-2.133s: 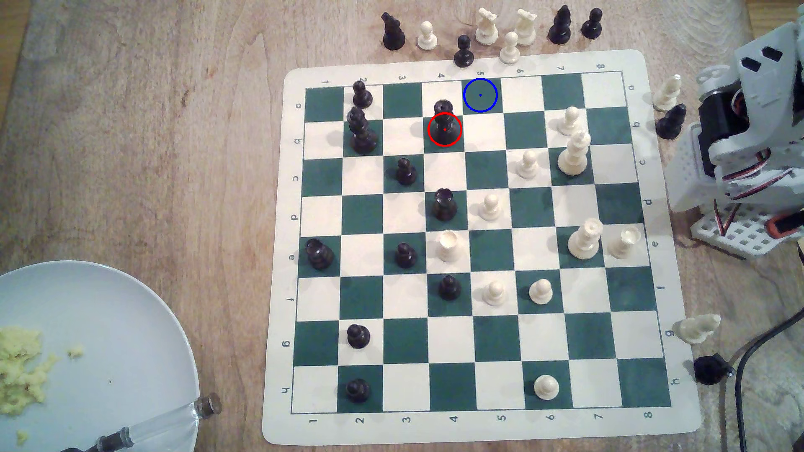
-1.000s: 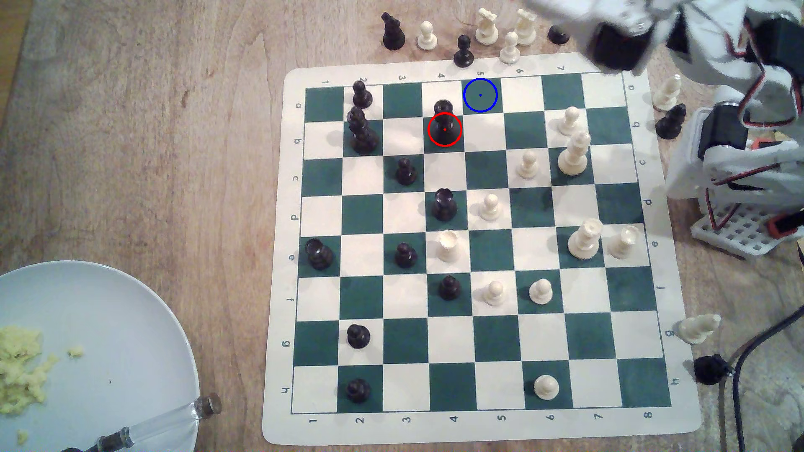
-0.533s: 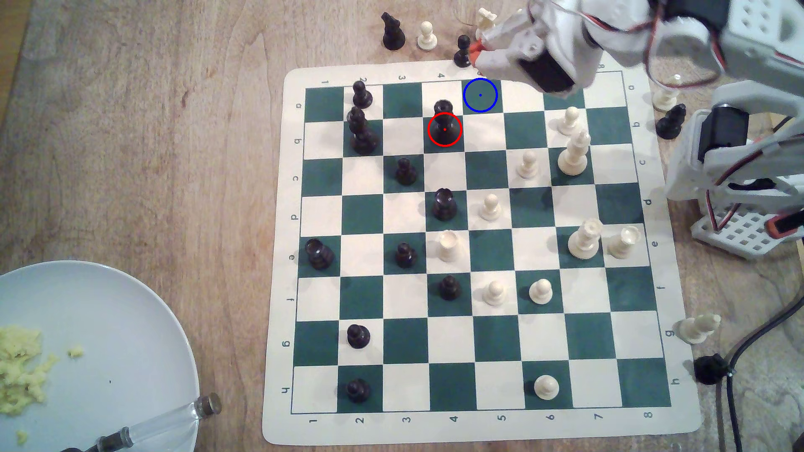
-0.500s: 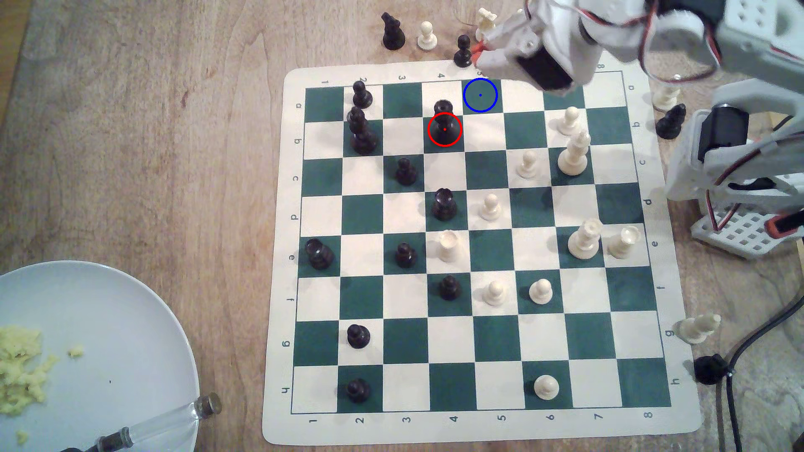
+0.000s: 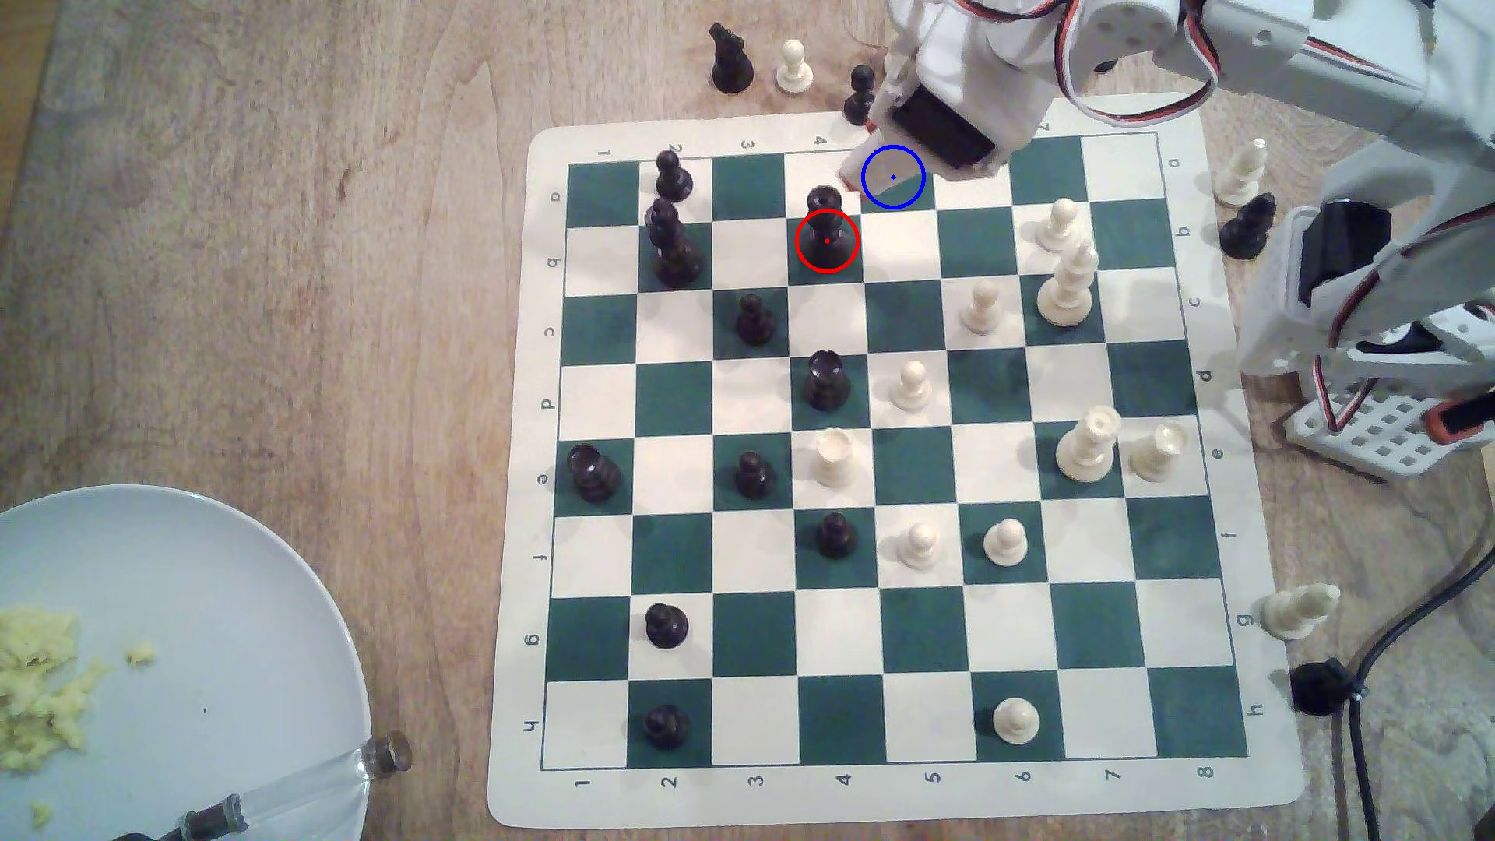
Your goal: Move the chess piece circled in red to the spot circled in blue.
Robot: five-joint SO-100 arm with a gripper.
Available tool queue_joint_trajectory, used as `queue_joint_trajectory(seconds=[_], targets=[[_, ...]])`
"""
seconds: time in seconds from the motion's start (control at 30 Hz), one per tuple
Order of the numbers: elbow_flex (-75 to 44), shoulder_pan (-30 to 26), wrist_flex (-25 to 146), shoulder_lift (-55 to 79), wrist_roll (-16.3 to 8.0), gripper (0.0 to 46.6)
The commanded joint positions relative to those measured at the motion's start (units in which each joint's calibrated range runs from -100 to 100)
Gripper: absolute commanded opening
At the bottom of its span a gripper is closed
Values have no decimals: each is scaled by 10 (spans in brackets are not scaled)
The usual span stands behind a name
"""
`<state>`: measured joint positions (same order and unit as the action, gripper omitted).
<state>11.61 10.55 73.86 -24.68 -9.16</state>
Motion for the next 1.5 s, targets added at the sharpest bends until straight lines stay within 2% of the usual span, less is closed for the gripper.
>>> queue_joint_trajectory(seconds=[0.0,0.47,1.47], targets=[[-25,15,-15,31,2,160],[-104,34,-20,175,8,177],[-106,40,-88,284,12,176]])
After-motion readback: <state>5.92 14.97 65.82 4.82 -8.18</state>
